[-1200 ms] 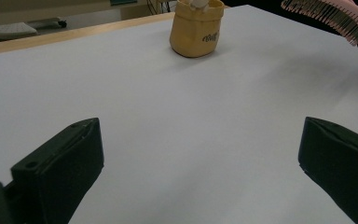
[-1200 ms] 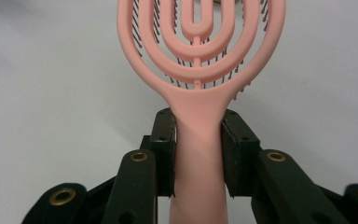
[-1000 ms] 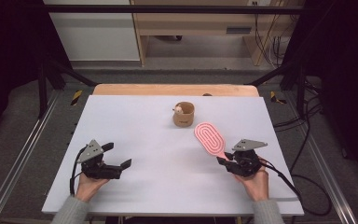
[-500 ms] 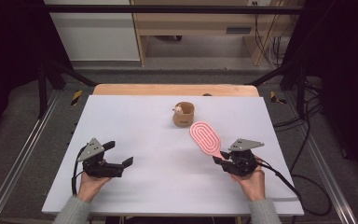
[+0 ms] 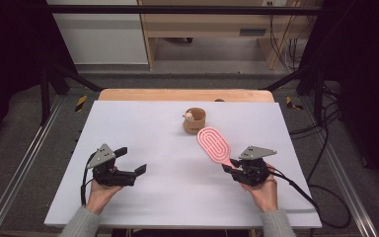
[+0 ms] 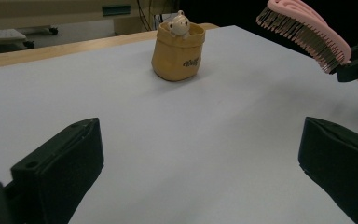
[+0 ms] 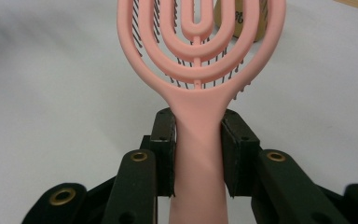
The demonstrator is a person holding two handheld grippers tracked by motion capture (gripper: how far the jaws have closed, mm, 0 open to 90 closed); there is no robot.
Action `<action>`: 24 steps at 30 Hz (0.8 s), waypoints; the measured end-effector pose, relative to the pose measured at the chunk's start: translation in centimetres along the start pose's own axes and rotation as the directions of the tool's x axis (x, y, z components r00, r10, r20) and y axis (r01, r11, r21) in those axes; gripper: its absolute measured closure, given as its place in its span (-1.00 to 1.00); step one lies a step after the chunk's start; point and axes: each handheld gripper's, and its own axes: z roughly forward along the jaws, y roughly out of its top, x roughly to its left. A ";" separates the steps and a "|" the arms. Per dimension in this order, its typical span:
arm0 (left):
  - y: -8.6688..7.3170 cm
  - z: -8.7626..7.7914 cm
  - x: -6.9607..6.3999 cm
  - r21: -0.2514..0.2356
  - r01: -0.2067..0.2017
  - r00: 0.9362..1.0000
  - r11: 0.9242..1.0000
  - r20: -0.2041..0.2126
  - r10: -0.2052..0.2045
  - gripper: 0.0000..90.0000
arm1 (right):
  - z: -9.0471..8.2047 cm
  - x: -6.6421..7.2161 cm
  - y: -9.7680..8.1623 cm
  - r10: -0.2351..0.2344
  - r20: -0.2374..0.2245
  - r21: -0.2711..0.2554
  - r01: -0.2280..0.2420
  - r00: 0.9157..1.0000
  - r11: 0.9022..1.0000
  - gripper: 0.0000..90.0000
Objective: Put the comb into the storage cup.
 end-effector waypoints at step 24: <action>2.0 2.3 -2.2 -0.012 -0.018 0.997 1.000 0.076 0.019 -1.00 | 0.5 0.9 0.5 -0.035 -0.016 -0.002 0.035 0.999 0.999 0.55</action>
